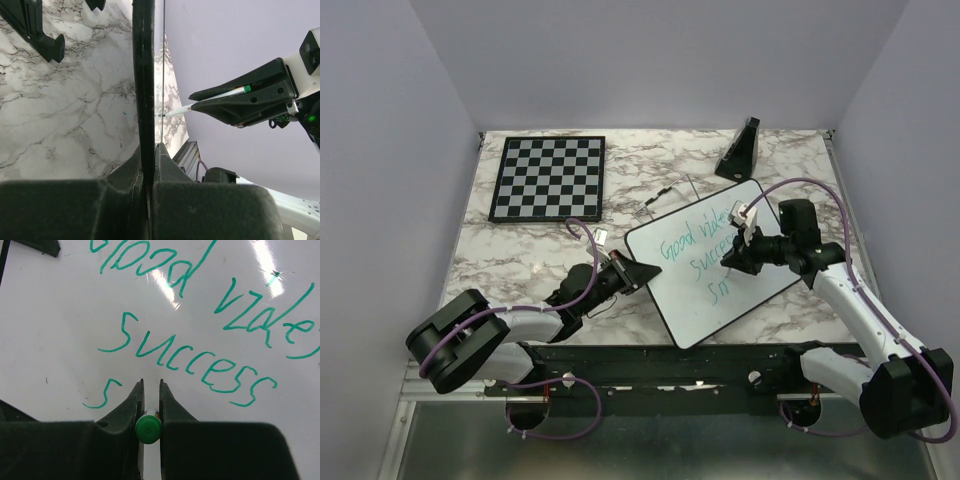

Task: Write a sentence on the whiteboard

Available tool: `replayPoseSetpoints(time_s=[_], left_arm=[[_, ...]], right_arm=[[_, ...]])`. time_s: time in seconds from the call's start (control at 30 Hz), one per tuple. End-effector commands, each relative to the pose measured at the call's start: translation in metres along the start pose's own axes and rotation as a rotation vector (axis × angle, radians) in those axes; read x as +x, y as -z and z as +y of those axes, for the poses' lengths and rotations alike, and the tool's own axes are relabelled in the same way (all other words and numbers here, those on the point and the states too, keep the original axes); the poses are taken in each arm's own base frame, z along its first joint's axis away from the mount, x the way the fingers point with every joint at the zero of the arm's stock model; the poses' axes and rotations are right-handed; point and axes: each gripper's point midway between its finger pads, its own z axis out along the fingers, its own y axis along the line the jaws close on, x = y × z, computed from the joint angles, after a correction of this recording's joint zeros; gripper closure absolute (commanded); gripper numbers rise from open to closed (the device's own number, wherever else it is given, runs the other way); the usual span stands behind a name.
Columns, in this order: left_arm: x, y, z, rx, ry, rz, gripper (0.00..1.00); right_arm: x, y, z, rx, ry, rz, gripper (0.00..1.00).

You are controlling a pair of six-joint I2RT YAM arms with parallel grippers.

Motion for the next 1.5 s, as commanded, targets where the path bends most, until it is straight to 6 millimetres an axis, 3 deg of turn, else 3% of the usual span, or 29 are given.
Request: replayPoseSetpoints(time_s=[0.0,0.27,0.73,0.83,1.1,1.47], left_arm=[[-0.013,0.0,-0.031,0.117,-0.034,-0.052,1.0],[-0.014,0.0,-0.031,0.117,-0.034,-0.056,1.0],[-0.013,-0.001,-0.031,0.118,-0.034,-0.053,1.0],[-0.013,-0.001,-0.031,0.119,-0.033,-0.054,1.0],[-0.014,0.0,-0.032,0.121,-0.033,-0.054,1.0],[-0.014,0.001,-0.033,0.125,-0.034,-0.056,1.0]], right_arm=[[-0.002,0.005,-0.012,0.059,-0.002,-0.005,0.99],[0.02,0.005,0.006,-0.029,-0.004,0.066,0.99],[0.039,0.006,0.02,-0.097,-0.009,0.129,0.99],[0.035,0.007,0.019,-0.091,-0.004,0.121,0.99],[-0.015,0.017,0.007,-0.034,0.019,-0.043,0.99],[-0.015,0.007,0.004,-0.051,-0.009,-0.08,0.99]])
